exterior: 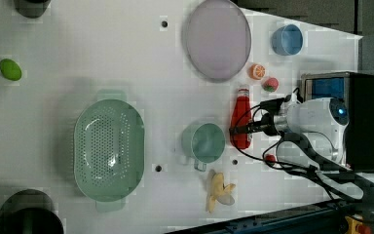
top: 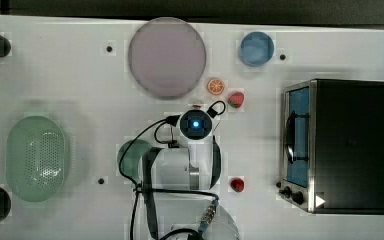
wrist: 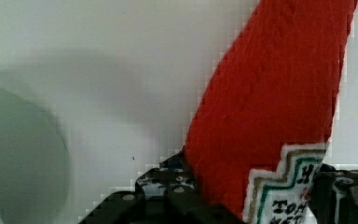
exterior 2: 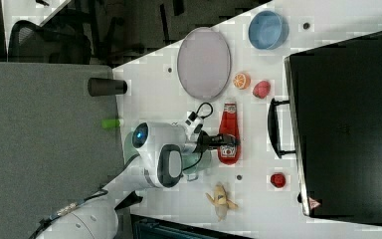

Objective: Pick Ketchup from the table and place it in strainer.

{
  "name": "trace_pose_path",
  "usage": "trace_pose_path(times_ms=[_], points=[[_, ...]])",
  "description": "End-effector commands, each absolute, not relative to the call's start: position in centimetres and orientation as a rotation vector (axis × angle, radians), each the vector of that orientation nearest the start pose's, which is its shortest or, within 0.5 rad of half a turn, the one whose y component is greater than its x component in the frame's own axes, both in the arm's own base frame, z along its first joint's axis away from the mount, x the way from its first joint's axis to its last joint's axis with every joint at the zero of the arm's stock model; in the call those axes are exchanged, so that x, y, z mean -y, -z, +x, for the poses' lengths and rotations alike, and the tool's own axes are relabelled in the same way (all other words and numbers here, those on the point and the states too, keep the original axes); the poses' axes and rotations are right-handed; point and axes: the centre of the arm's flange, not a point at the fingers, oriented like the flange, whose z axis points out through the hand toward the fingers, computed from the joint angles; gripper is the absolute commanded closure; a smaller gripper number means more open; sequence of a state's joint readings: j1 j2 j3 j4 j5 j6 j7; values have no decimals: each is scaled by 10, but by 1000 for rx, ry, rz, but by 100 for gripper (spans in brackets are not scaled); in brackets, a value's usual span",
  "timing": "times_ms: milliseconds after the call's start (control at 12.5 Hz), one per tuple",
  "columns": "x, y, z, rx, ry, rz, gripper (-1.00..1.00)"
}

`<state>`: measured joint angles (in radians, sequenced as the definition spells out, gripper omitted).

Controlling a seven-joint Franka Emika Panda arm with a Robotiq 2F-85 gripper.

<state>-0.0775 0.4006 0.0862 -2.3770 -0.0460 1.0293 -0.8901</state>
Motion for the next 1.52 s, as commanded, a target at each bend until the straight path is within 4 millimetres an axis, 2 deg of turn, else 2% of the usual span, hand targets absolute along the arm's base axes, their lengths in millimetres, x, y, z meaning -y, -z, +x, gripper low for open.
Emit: trace_pose_path(times_ms=[80,240,480,640,800,960,1200,1360,1520], points=[[-4,-180,508,281,-120,-3113,-24],[1,-221,516,258,-47,-3130,-24],[-4,-321,518,242,-41,-3157,-24],[-20,-389,515,259,-39,-3173,-24],[-53,-433,507,227,-75,-3180,-24],[-107,-453,500,120,-105,-3170,-24],[-202,-462,485,-2,-49,-3173,-24],[-258,-452,466,-110,-49,-3170,-24],[-313,-432,448,-126,-35,-3137,-24]])
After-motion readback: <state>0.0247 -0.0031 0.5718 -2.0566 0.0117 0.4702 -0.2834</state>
